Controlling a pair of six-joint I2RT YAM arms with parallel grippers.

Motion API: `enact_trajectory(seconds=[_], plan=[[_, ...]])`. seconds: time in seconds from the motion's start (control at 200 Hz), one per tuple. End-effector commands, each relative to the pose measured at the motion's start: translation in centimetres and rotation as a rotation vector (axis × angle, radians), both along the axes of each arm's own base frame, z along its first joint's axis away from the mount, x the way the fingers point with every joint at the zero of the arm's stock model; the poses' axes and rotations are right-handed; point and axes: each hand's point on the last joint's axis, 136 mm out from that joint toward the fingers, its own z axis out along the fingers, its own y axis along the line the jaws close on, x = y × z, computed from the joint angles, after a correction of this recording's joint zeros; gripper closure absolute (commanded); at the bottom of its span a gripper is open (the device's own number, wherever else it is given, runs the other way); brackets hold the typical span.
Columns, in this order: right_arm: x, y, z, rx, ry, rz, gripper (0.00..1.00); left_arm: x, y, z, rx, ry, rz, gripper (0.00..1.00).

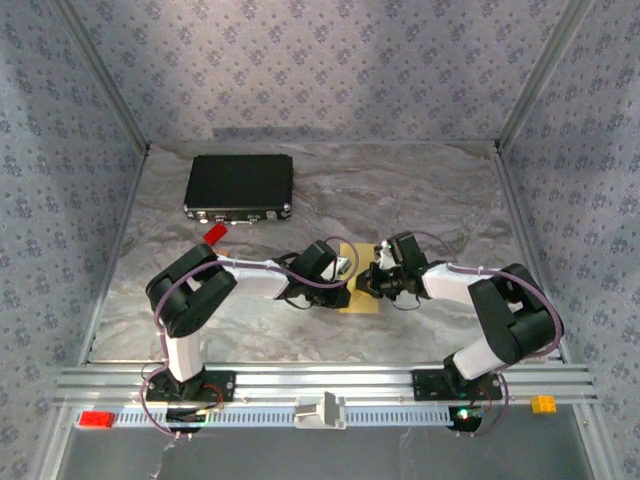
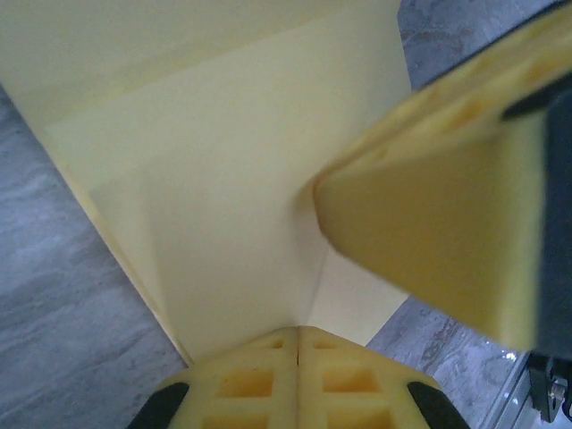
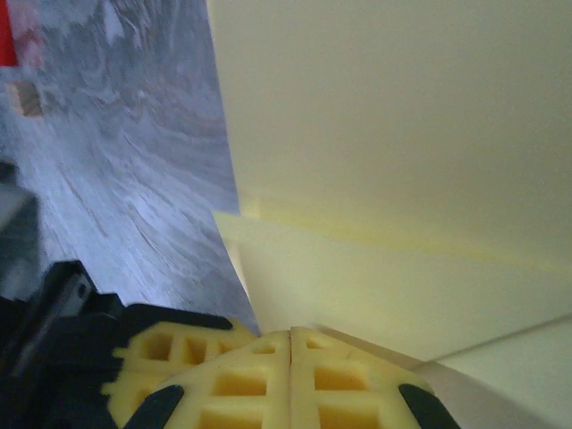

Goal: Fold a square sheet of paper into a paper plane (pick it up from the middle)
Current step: Fold the triangle a second time at the center of the table.

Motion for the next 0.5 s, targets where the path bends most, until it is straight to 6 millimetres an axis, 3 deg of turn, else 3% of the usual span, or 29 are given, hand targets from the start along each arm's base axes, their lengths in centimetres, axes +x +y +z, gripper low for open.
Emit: enact_trajectory(seconds=[0.0,0.495], plan=[[-0.8,-1.3,-2.3,-0.056,0.056,-0.029,0.98,-0.5,1.4,-2.0,0.07,0.032,0.023,1.0],[4.6,-6.2,-1.4,-0.04,0.021,-0.21,0.98,-1.2,1.9,-2.6,0.085,0.049,0.018,1.0]])
